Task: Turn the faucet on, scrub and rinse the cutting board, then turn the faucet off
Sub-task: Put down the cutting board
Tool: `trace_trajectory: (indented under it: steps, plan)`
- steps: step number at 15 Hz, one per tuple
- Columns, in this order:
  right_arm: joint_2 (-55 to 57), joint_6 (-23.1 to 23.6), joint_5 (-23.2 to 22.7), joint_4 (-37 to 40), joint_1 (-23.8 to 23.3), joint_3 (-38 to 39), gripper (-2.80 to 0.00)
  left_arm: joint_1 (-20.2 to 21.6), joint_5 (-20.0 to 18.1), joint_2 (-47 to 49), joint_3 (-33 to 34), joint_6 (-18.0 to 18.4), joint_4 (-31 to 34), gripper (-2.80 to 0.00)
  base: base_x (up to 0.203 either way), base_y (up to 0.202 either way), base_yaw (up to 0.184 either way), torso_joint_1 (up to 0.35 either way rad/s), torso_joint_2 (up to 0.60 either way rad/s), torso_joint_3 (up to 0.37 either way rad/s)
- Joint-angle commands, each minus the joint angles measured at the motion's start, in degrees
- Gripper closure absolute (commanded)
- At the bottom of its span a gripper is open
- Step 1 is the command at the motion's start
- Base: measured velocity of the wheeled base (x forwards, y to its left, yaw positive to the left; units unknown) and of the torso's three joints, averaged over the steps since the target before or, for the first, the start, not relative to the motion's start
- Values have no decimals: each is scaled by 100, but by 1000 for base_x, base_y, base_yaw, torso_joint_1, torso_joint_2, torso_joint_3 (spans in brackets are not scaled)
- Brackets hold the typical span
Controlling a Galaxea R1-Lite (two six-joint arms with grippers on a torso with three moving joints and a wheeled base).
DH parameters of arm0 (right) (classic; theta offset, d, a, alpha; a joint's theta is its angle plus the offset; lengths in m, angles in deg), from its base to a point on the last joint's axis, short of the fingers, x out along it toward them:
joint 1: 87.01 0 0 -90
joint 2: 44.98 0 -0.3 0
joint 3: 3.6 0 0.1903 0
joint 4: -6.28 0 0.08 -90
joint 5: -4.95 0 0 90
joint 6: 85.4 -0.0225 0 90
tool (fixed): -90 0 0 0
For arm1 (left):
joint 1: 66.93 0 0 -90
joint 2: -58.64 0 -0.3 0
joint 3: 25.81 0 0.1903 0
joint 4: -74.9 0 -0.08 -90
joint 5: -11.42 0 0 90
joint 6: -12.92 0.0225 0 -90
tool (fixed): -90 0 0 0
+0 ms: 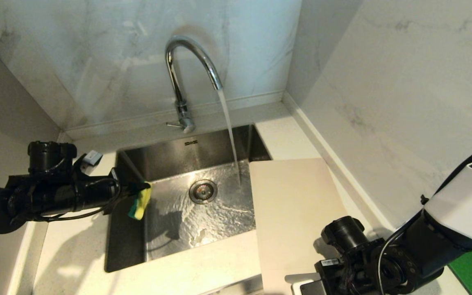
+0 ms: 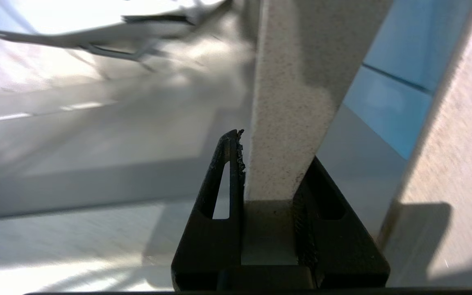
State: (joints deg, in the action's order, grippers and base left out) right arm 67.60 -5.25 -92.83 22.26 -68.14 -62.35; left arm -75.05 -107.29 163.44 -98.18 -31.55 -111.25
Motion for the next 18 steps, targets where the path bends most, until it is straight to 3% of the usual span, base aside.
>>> trace_trajectory:
  steps: [1, 10, 11, 15, 18]
  plan:
    - [311, 137, -74, -8, 10, -47, 0, -5, -18, 119, -5, -27, -19, 0, 0, 0, 0, 0, 0, 0]
    - [300, 177, 5, -386, 29, 15, 0, -5, -21, 111, 4, -27, -55, 0, 0, 0, 0, 0, 0, 0]
    - [284, 168, -10, -386, 31, 15, -280, -13, -21, 111, 4, -27, -55, 0, 0, 0, 0, 0, 0, 0]
    - [19, 167, -403, -381, 74, 143, -280, 3, -21, 111, -5, -27, -55, 0, 0, 0, 0, 0, 0, 0]
    - [-370, 168, -449, -377, 85, 247, -280, 3, -21, 120, 4, -27, -55, 0, 0, 0, 0, 0, 0, 0]
